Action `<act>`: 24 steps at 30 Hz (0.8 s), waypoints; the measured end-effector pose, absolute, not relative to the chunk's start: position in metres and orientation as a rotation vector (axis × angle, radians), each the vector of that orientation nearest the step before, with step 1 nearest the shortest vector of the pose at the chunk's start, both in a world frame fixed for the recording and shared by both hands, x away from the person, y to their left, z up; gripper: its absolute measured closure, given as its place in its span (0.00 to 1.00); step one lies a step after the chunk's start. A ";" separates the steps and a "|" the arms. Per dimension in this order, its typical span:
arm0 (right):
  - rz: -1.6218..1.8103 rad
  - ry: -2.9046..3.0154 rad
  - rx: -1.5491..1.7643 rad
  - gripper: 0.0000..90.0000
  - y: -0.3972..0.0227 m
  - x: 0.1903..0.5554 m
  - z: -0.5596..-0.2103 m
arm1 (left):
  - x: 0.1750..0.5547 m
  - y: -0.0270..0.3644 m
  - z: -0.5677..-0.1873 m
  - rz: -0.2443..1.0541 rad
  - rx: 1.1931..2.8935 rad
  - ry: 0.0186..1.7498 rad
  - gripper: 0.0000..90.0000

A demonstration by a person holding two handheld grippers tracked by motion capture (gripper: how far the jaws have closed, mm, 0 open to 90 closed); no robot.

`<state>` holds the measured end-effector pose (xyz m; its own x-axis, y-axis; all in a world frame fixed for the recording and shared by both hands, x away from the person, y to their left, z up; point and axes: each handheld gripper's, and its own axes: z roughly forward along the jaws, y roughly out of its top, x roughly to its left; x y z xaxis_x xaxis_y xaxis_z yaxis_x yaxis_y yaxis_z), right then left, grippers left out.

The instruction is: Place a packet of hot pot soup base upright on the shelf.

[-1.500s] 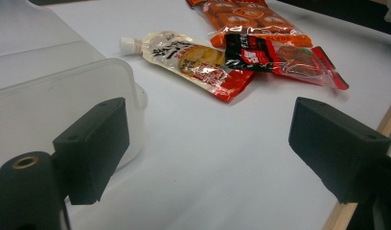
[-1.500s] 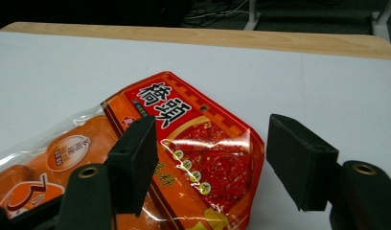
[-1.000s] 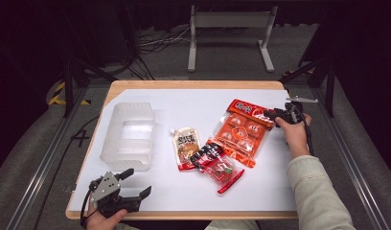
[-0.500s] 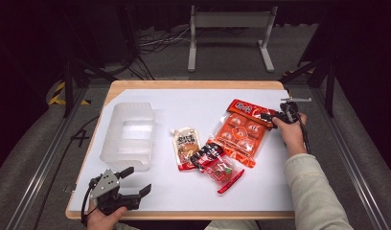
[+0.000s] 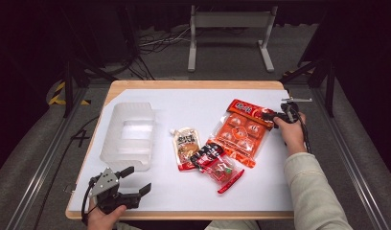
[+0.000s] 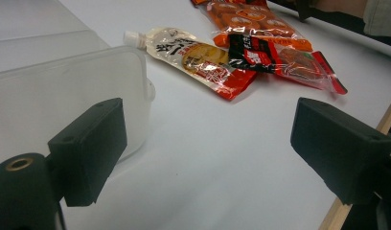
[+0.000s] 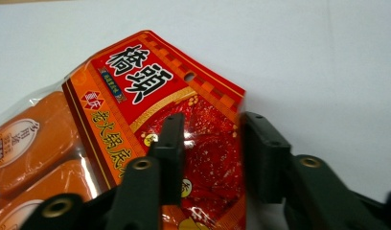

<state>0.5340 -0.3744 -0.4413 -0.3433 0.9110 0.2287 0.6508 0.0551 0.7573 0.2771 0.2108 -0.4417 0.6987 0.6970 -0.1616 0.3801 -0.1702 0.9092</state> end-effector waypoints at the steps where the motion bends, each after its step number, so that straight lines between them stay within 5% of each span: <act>1: 1.163 2.029 1.559 0.78 -0.374 0.534 -0.441 | 0.277 0.211 -0.442 0.354 1.788 0.854 0.15; 9: 1.132 2.037 1.508 0.94 -0.373 0.531 -0.436 | 0.276 0.212 -0.442 0.356 1.789 0.856 0.14; 24: 1.147 2.025 1.496 1.00 -0.369 0.523 -0.415 | 0.279 0.210 -0.440 0.333 1.799 0.861 0.20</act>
<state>0.5234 -0.3693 -0.4153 -0.3660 0.9159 0.1646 0.6121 0.1038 0.7839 0.2788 0.2095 -0.4400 0.7011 0.6918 -0.1728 0.3958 -0.1759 0.9013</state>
